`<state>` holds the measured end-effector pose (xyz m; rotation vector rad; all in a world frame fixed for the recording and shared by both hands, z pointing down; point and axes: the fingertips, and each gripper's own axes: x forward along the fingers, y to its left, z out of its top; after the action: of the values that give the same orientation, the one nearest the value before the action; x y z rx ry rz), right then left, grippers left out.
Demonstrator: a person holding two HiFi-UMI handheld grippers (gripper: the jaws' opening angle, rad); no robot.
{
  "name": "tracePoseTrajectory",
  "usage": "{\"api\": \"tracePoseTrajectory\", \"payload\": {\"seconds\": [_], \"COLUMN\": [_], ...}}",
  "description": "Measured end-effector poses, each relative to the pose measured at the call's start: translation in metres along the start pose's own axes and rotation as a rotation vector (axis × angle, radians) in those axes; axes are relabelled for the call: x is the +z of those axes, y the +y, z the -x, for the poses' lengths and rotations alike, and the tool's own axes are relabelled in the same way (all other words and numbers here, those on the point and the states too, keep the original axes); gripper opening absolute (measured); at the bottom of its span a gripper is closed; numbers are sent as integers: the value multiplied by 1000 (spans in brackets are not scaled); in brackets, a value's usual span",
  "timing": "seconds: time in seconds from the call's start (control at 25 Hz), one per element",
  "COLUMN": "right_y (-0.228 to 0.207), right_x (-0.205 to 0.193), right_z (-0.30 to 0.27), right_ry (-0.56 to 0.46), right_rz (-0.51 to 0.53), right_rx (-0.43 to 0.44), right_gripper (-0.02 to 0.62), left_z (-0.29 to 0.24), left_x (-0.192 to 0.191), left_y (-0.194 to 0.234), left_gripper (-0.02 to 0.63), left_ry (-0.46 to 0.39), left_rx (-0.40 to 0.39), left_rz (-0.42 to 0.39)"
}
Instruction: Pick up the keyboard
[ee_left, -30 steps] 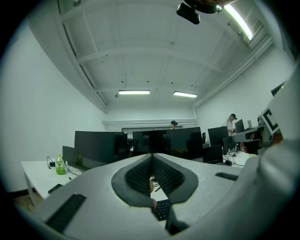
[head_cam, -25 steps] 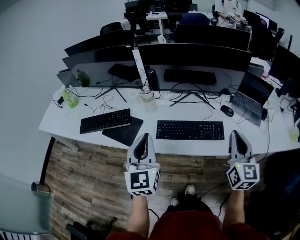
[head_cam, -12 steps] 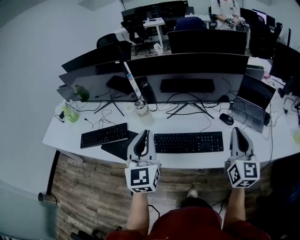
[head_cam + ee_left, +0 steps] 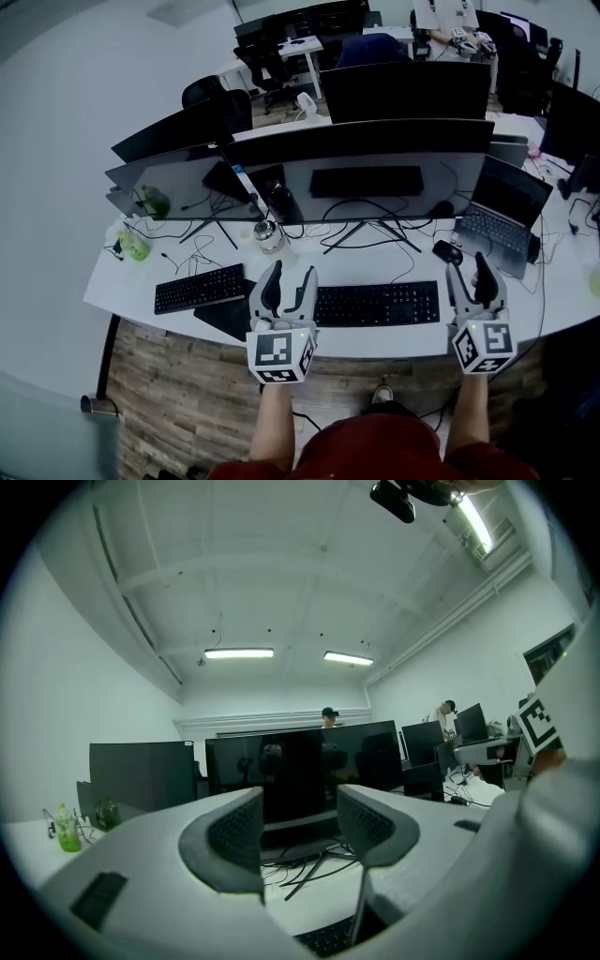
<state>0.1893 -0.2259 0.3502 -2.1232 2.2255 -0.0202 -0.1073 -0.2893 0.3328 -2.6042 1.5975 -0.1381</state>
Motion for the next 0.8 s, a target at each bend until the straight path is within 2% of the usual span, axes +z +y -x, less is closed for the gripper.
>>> {"api": "tracePoseTrajectory", "payload": {"seconds": [0.08, 0.16, 0.44, 0.8], "right_y": [-9, -18, -46, -58], "right_x": [0, 0, -9, -36], "right_z": [-8, -14, -32, -47], "right_ry": [-13, -20, -15, 51], "right_rz": [-3, -7, -32, -49], "right_rx": [2, -8, -1, 9], "right_gripper": [303, 338, 344, 344], "left_z": [-11, -21, -51, -59], "left_x": [3, 5, -14, -48], "left_y": [-4, -7, -17, -7], "left_gripper": [274, 303, 307, 307], "left_ry": [-2, -8, 62, 146], "left_rx": [2, 7, 2, 43], "left_rz": [5, 9, 3, 13]}}
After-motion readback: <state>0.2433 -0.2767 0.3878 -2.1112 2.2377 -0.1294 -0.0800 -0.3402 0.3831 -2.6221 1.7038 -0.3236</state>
